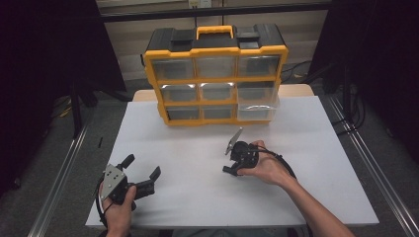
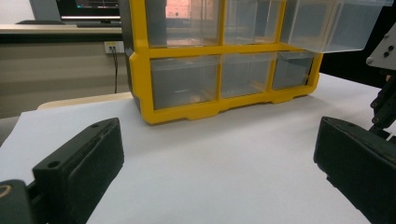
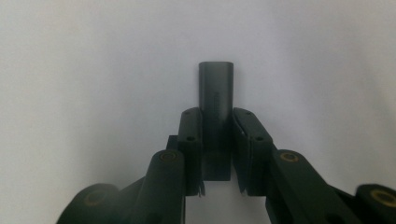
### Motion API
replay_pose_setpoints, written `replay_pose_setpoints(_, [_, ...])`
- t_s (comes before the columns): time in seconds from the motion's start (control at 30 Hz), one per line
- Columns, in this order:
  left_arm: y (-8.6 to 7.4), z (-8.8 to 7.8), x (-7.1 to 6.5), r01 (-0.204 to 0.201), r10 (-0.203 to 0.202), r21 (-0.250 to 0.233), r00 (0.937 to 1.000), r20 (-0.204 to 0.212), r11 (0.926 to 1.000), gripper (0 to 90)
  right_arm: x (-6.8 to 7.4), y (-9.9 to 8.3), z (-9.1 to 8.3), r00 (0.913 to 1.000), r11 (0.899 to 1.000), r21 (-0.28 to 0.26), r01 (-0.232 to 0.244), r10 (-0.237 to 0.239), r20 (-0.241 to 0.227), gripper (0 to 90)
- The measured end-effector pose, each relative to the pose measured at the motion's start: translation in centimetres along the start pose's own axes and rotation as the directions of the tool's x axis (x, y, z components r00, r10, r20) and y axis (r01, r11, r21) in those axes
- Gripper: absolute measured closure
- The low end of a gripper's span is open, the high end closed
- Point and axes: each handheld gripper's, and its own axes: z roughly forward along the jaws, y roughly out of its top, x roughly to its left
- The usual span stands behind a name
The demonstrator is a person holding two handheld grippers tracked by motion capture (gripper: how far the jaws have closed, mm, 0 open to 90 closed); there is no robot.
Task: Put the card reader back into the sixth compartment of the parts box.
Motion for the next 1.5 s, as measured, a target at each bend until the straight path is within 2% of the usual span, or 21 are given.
replay_pose_setpoints(0.27, [0.1, 0.0, 0.0, -0.003, 0.003, -0.002, 1.0000, 0.004, 1.0000, 1.8, -0.1, -0.6, -0.9, 0.9997, 0.997, -0.071, -0.026, 0.026, -0.002, 73.9])
replay_pose_setpoints(0.3, [0.1, 0.0, -0.1, -0.003, 0.003, -0.007, 1.0000, 0.004, 1.0000, 1.9, -0.3, -0.8, -1.1, 0.9994, 0.994, -0.101, -0.034, 0.034, -0.004, 73.9])
replay_pose_setpoints(0.37, [0.1, 0.0, -0.1, 0.002, -0.002, -0.009, 1.0000, 0.005, 1.0000, 1.8, -0.4, -0.9, -1.3, 0.9992, 0.993, -0.112, -0.040, 0.040, -0.004, 73.9])
replay_pose_setpoints(0.43, [0.0, 0.0, 0.0, 0.006, -0.006, -0.005, 1.0000, 0.003, 1.0000, 1.8, -0.4, -1.0, -1.7, 0.9987, 0.988, -0.147, -0.050, 0.050, 0.000, 73.9])
replay_pose_setpoints(0.6, [0.1, -0.1, 0.1, -0.001, 0.001, -0.008, 1.0000, 0.004, 1.0000, 1.8, -0.4, -1.2, -2.2, 0.9986, 0.984, -0.171, -0.047, 0.050, 0.015, 73.9])
replay_pose_setpoints(0.67, [0.1, -0.1, 0.0, 0.010, -0.010, -0.012, 0.9999, 0.004, 0.9999, 1.8, -0.5, -1.4, -2.4, 0.9985, 0.982, -0.183, -0.047, 0.051, 0.018, 73.9])
replay_pose_setpoints(0.87, [0.1, -0.1, 0.0, 0.006, -0.006, -0.013, 1.0000, 0.002, 0.9999, 1.8, -0.4, -1.5, -3.1, 0.9986, 0.976, -0.210, -0.049, 0.052, 0.007, 73.9])
replay_pose_setpoints(1.0, [0.1, -0.1, 0.1, 0.009, -0.009, -0.013, 1.0000, -0.003, 0.9999, 1.7, -0.6, -1.9, -4.0, 0.9983, 0.964, -0.259, -0.056, 0.058, -0.001, 73.9])
replay_pose_setpoints(1.03, [0.1, -0.1, 0.1, 0.009, -0.009, -0.013, 1.0000, -0.003, 0.9999, 1.7, -0.6, -1.9, -4.0, 0.9983, 0.964, -0.259, -0.056, 0.058, -0.001, 73.9])
replay_pose_setpoints(1.07, [0.1, 0.0, 0.0, 0.012, -0.012, -0.012, 0.9999, 0.001, 0.9999, 1.7, -0.8, -2.1, -4.2, 0.9973, 0.955, -0.287, -0.073, 0.070, -0.021, 73.9])
replay_pose_setpoints(1.2, [0.1, 0.0, 0.0, 0.012, -0.012, -0.010, 0.9999, 0.004, 0.9999, 1.6, -1.0, -2.4, -4.4, 0.9964, 0.944, -0.318, -0.085, 0.081, -0.026, 73.9])
replay_pose_setpoints(1.27, [0.1, 0.0, 0.0, 0.007, -0.007, -0.007, 1.0000, 0.002, 1.0000, 1.7, -1.0, -2.4, -4.5, 0.9966, 0.942, -0.325, -0.083, 0.079, -0.024, 73.8])
replay_pose_setpoints(1.37, [0.0, 0.0, 0.0, 0.007, -0.007, -0.006, 0.9999, 0.008, 1.0000, 1.7, -0.9, -2.3, -5.0, 0.9971, 0.933, -0.351, -0.075, 0.074, -0.016, 73.8])
replay_pose_setpoints(1.5, [0.1, 0.0, 0.0, -0.002, 0.002, -0.002, 1.0000, 0.007, 1.0000, 1.7, -0.8, -2.3, -5.4, 0.9974, 0.927, -0.369, -0.072, 0.067, -0.025, 73.8])
